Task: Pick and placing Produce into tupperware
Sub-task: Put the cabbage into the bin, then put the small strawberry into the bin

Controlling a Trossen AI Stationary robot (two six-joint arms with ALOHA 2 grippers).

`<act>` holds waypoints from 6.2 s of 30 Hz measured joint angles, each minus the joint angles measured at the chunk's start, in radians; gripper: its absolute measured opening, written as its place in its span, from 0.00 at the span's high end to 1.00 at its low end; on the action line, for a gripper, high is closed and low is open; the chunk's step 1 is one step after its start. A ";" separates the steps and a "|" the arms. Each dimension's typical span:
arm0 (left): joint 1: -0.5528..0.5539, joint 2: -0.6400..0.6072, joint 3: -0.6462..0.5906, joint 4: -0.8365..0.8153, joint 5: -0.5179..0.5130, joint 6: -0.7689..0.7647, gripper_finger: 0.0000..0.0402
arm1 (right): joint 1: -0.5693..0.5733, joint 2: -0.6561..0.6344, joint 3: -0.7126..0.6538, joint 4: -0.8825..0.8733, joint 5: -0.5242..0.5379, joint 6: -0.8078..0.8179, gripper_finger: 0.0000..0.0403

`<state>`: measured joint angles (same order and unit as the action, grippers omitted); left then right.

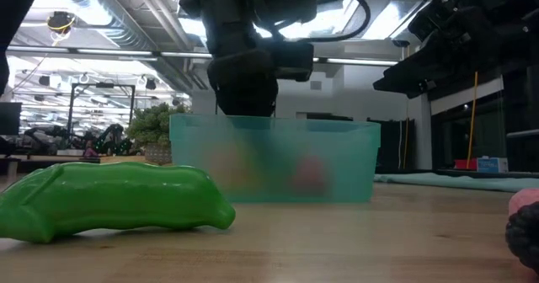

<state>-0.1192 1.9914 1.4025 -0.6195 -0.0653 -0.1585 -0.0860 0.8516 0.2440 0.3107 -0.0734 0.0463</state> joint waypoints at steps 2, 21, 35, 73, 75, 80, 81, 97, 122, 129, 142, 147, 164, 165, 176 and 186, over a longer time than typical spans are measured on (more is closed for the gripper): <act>0.000 0.000 0.000 0.008 0.000 0.000 0.44 | 0.000 0.000 0.000 0.000 0.000 0.001 0.45; 0.000 -0.007 -0.042 0.054 0.019 -0.018 0.43 | 0.000 0.000 0.000 0.000 -0.001 0.001 0.45; 0.002 -0.007 -0.042 0.047 0.065 -0.049 0.37 | 0.000 0.000 0.000 0.000 -0.001 0.002 0.45; -0.034 -0.402 -0.069 -0.098 -0.020 0.117 0.29 | 0.000 0.000 0.000 -0.001 -0.009 0.001 0.45; -0.046 -0.444 -0.115 -0.074 -0.049 0.116 0.29 | 0.000 0.000 0.000 -0.001 -0.009 0.001 0.45; -0.080 -0.569 -0.310 0.076 -0.075 0.067 0.29 | 0.000 0.000 0.000 -0.001 -0.060 0.000 0.45; -0.087 -0.593 -0.353 0.118 -0.075 0.056 0.29 | 0.000 0.000 0.000 -0.001 -0.068 0.000 0.45; -0.179 -0.982 -0.747 0.339 -0.258 -0.050 0.29 | -0.003 -0.001 0.035 -0.057 -0.077 -0.012 0.45; -0.279 -1.063 -0.878 0.510 -0.269 -0.076 0.29 | 0.397 0.058 0.377 -0.908 0.084 0.468 0.45; -0.301 -1.062 -0.878 0.510 -0.319 -0.101 0.29 | 0.588 0.212 0.391 -0.928 0.152 0.667 0.45; -0.365 -1.062 -0.879 0.533 -0.321 -0.131 0.29 | 0.845 0.516 0.704 -1.157 0.325 0.904 0.45; -0.381 -1.062 -0.878 0.538 -0.321 -0.131 0.29 | 0.930 0.615 0.770 -1.230 0.352 1.036 0.45; -0.386 -1.062 -0.879 0.539 -0.321 -0.127 0.29 | 0.968 0.716 0.785 -1.233 0.390 1.072 0.45; -0.386 -1.062 -0.878 0.539 -0.321 -0.127 0.29 | 0.968 0.716 0.785 -1.230 0.389 1.072 0.45; -0.386 -1.062 -0.879 0.539 -0.321 -0.127 0.29 | 0.967 0.717 0.780 -1.210 0.387 1.131 0.45; -0.386 -1.062 -0.878 0.538 -0.320 -0.127 0.29 | 0.967 0.717 0.685 -1.062 0.386 1.203 0.45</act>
<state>-0.5053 0.9291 0.5240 -0.0814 -0.3855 -0.2855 0.8810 1.5688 0.9288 -0.7513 0.3130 1.2495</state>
